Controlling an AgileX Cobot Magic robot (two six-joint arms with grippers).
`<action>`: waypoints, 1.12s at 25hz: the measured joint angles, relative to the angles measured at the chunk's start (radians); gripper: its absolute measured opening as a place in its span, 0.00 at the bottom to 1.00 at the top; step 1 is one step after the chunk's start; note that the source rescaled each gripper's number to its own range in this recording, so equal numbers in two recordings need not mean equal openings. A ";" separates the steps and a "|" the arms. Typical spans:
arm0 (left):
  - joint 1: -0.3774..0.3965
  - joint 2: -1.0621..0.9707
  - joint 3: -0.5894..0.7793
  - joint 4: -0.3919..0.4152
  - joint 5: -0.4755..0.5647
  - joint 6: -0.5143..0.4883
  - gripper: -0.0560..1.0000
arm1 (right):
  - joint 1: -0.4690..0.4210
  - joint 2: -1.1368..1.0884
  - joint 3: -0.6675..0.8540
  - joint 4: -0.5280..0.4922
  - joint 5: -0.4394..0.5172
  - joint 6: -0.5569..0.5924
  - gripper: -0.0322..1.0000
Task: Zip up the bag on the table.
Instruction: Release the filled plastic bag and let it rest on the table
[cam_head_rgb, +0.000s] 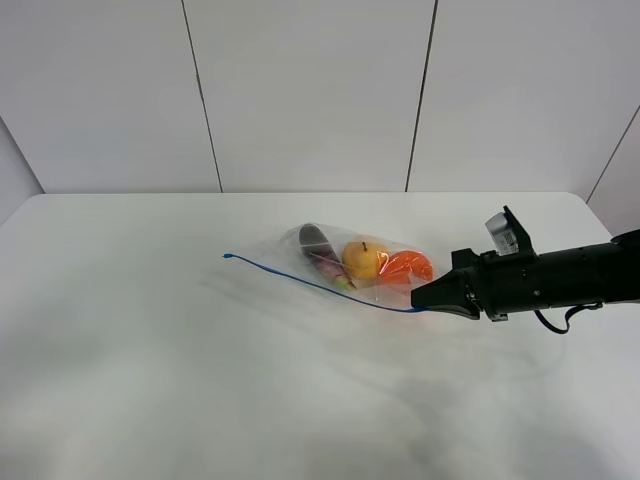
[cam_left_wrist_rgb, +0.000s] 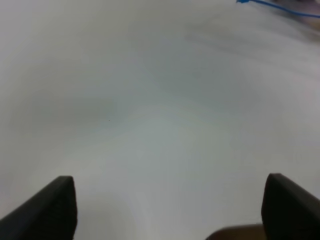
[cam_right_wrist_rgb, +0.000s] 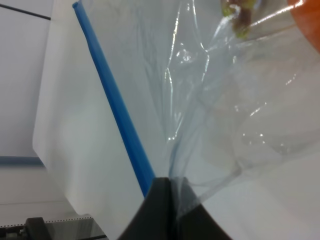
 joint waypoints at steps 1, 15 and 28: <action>0.000 0.000 0.001 0.004 0.005 -0.005 1.00 | 0.000 0.000 0.000 0.000 0.000 0.000 0.03; 0.000 0.000 0.001 0.004 0.005 -0.008 1.00 | 0.000 0.000 0.000 -0.015 -0.037 -0.003 0.05; 0.000 0.000 0.001 0.004 0.005 -0.008 1.00 | 0.000 0.000 0.000 0.005 -0.068 -0.003 0.96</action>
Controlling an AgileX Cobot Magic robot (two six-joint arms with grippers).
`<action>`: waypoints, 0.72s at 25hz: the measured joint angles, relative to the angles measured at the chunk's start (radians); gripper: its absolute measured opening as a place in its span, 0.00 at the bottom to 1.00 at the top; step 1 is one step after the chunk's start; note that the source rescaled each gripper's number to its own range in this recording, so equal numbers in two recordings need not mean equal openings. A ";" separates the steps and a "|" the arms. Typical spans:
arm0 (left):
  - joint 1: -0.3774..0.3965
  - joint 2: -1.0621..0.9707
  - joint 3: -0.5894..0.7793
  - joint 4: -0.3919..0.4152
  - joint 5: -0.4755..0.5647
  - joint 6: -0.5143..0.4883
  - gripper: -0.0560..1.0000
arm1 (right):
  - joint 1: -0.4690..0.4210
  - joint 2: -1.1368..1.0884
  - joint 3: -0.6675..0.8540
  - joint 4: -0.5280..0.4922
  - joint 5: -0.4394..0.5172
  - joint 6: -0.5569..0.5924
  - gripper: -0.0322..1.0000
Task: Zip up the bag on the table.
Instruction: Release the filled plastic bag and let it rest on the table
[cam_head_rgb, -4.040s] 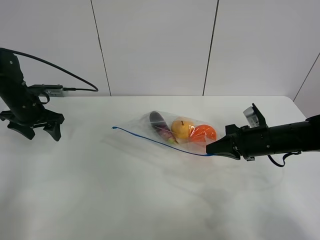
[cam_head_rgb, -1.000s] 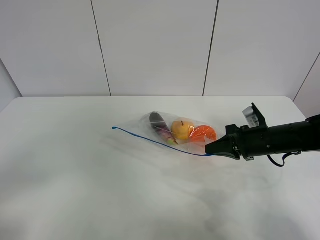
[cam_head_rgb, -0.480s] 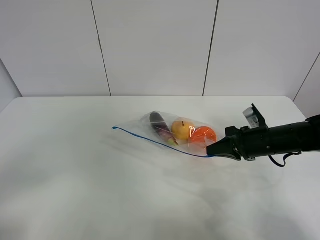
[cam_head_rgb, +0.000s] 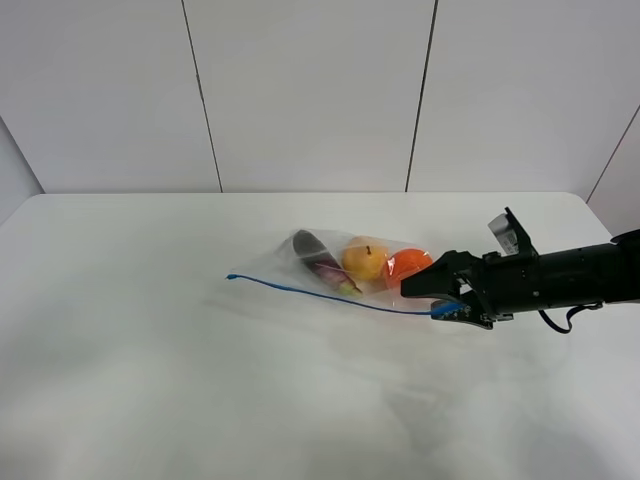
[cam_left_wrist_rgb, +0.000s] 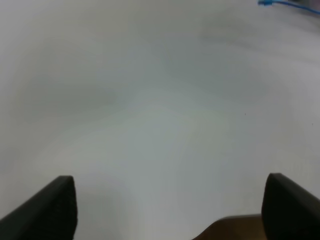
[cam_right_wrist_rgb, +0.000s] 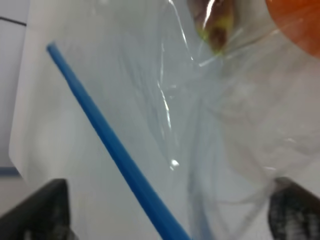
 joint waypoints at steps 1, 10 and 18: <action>0.000 0.000 0.000 0.000 0.000 0.000 1.00 | 0.000 -0.001 0.000 0.004 -0.003 -0.002 0.97; 0.000 0.000 0.000 0.000 0.000 -0.001 1.00 | 0.000 -0.005 -0.078 -0.118 -0.045 0.081 1.00; 0.000 0.000 0.000 0.000 0.000 -0.001 1.00 | 0.000 -0.016 -0.234 -0.478 -0.054 0.386 1.00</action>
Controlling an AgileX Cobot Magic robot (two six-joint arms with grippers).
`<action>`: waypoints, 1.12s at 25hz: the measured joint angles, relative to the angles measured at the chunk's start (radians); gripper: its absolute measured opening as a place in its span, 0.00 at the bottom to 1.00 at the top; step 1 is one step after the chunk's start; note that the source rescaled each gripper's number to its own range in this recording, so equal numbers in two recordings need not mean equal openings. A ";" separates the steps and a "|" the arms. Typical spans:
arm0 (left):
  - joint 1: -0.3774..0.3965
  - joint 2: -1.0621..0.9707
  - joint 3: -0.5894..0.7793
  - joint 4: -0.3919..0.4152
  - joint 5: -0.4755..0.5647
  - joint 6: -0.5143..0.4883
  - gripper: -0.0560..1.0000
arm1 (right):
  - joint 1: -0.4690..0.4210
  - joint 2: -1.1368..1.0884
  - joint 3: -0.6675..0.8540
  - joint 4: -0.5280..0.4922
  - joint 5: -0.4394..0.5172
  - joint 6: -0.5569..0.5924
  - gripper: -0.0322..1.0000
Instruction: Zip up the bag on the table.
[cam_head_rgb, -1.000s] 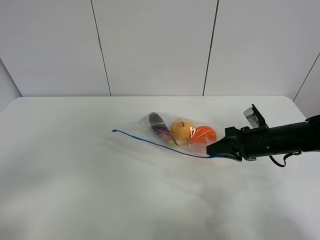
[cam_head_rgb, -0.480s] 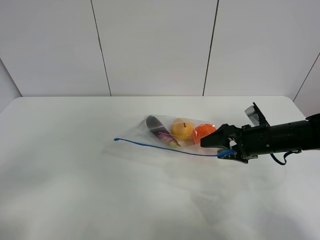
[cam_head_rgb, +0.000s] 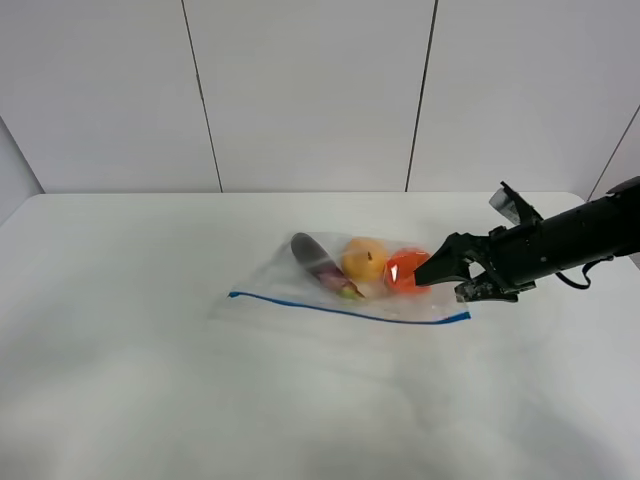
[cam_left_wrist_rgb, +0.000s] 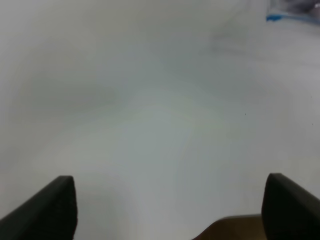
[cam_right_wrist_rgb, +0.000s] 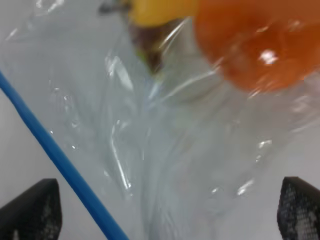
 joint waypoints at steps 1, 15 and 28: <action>0.000 0.000 0.000 0.000 0.000 0.000 1.00 | 0.000 -0.007 -0.021 -0.059 0.000 0.046 1.00; 0.000 0.000 0.000 0.000 0.000 -0.001 1.00 | 0.000 -0.041 -0.184 -0.865 0.001 0.782 1.00; 0.000 0.000 0.000 0.000 0.000 -0.001 1.00 | 0.000 -0.041 -0.184 -1.165 0.039 0.995 1.00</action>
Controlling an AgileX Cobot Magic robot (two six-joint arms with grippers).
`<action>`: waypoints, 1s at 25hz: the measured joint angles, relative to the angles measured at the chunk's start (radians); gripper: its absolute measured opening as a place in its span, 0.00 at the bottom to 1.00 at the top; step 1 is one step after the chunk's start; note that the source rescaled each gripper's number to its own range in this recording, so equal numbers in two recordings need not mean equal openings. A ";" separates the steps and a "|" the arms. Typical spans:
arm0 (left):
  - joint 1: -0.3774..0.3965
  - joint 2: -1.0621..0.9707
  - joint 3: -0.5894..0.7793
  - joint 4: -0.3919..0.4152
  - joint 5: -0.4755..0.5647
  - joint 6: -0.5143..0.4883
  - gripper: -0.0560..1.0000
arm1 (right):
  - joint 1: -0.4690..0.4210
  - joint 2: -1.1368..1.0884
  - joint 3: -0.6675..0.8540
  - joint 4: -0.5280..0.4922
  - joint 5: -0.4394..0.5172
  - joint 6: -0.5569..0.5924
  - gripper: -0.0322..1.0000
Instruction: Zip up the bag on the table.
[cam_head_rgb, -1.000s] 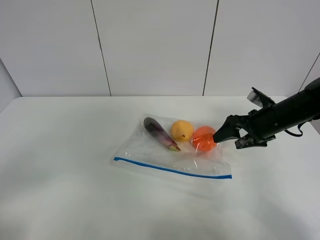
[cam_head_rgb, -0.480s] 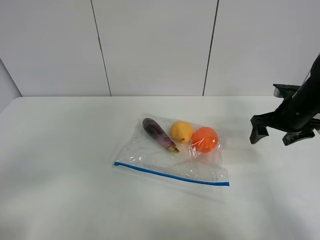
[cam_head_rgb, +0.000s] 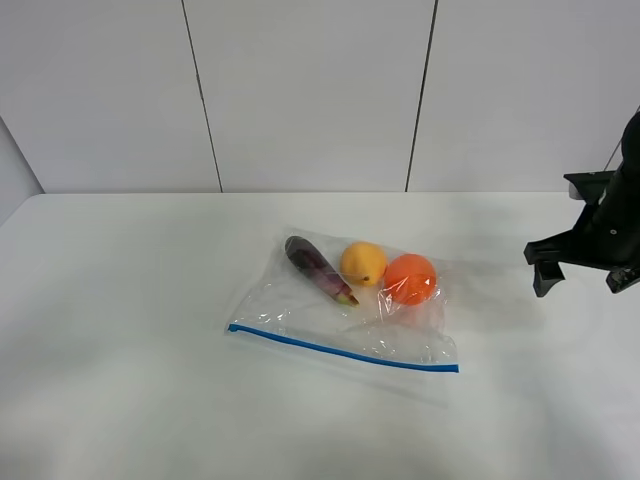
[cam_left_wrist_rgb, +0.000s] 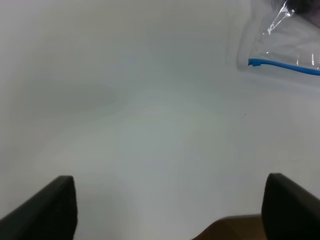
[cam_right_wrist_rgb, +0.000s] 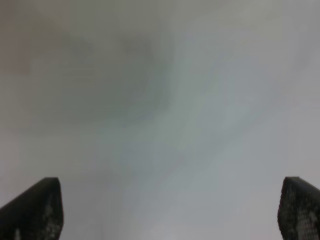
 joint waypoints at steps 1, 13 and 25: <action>0.000 0.000 0.000 0.000 0.000 -0.001 1.00 | 0.000 0.000 0.000 -0.016 0.008 0.013 1.00; 0.000 0.000 0.000 0.000 0.000 -0.001 1.00 | 0.000 -0.216 0.000 0.159 0.095 -0.117 1.00; 0.000 0.000 0.000 0.000 0.000 -0.001 1.00 | 0.000 -0.743 0.001 0.294 0.141 -0.184 1.00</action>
